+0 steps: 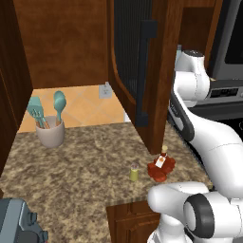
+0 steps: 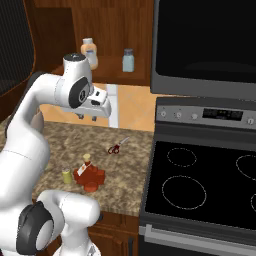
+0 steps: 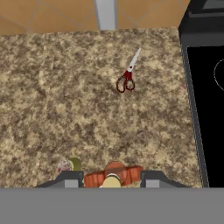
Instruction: Put the shaker and condiment bottle from the counter next to their counterparts in the cabinet.
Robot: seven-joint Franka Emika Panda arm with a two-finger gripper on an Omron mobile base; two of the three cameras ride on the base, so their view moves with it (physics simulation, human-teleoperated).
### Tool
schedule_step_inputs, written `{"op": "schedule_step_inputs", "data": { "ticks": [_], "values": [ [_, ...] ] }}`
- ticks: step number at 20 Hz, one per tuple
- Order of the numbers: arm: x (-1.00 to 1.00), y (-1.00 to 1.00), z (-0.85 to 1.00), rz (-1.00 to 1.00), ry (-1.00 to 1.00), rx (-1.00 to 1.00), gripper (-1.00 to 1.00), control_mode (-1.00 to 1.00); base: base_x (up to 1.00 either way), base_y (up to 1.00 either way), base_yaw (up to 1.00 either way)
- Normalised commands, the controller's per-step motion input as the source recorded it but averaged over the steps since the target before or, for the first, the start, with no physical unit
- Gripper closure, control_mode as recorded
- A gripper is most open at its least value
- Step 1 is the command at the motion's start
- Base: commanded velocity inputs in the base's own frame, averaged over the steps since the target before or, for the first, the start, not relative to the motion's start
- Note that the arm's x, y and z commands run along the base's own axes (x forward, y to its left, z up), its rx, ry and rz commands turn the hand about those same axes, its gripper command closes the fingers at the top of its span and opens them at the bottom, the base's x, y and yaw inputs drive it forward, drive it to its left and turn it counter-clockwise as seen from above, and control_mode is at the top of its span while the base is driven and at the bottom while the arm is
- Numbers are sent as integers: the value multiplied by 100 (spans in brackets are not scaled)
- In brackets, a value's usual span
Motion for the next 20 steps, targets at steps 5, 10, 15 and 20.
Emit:
{"op": "schedule_step_inputs", "data": {
  "ticks": [5, 10, 15, 20],
  "values": [
    [-6, 0, 0, 0, 0, -1, -100, -100, 0, 0, 0],
    [-18, 0, -1, 1, -1, -1, -100, -100, 0, 0, 0],
    [-25, -16, -1, 21, -2, 0, -100, -100, 0, 0, 0],
    [-24, -37, 0, 37, -10, 0, -100, -100, 0, 0, 0]
  ]
}}
